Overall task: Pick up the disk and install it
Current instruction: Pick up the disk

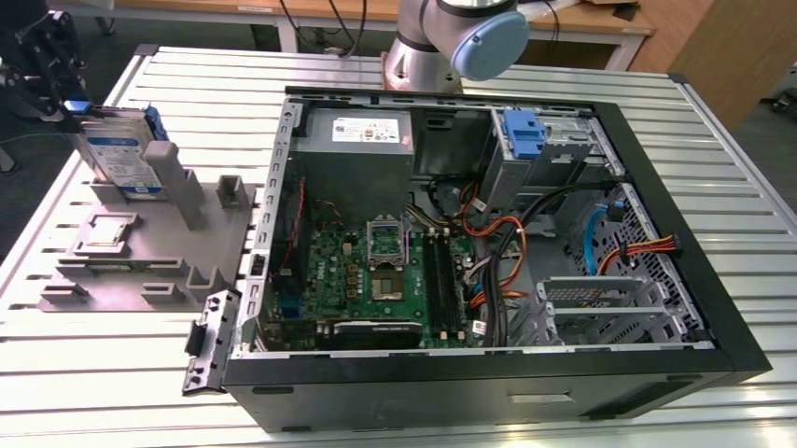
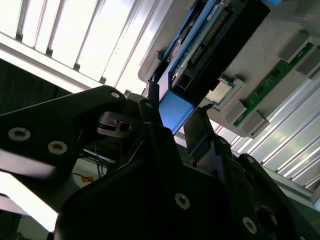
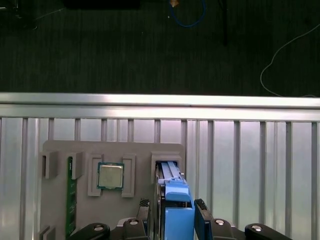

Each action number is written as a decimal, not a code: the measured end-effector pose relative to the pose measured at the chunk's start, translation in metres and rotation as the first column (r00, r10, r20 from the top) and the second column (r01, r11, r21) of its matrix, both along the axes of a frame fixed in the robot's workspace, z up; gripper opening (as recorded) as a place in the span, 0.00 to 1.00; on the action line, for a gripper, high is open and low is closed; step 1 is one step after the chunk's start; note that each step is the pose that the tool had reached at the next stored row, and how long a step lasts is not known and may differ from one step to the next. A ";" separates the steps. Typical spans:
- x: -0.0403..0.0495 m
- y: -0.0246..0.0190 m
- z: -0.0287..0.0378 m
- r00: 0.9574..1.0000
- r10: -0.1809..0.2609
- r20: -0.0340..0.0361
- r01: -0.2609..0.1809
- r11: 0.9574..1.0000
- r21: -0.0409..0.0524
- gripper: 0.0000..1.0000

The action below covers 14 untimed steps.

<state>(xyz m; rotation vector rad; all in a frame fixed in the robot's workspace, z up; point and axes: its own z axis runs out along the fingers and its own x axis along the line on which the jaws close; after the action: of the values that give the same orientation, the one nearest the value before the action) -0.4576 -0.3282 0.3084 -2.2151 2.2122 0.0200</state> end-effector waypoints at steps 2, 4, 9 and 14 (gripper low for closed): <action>-0.0011 0.0000 -0.0028 1.000 0.000 0.000 0.000 1.000 0.000 0.47; -0.0020 0.0000 -0.0061 1.000 0.000 0.000 0.000 1.000 0.000 0.47; -0.0025 0.0002 -0.0133 1.000 0.000 0.000 0.000 1.000 0.000 0.47; -0.0026 0.0002 -0.0167 1.000 0.000 0.000 0.000 1.000 0.000 0.47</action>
<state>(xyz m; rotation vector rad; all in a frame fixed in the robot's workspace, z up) -0.4602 -0.3281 0.2917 -2.2151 2.2124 0.0202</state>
